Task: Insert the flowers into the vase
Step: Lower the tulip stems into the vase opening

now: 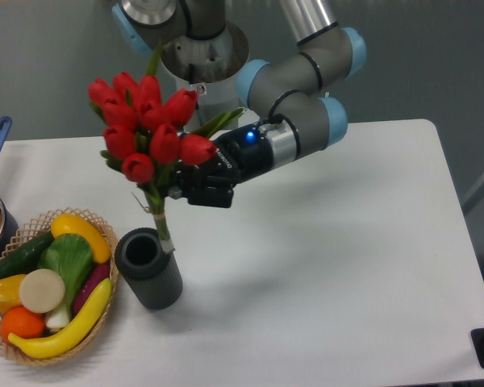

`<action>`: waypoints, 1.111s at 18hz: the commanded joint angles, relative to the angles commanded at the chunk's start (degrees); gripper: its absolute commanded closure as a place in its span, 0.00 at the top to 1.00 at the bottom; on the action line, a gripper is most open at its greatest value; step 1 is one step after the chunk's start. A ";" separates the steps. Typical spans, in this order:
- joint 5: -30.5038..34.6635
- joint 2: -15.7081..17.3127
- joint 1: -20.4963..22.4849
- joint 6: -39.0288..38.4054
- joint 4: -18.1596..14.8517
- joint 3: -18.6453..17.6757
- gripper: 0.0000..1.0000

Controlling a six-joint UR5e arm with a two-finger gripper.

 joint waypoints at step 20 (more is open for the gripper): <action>1.05 -3.78 -1.50 1.23 -0.09 -3.34 0.20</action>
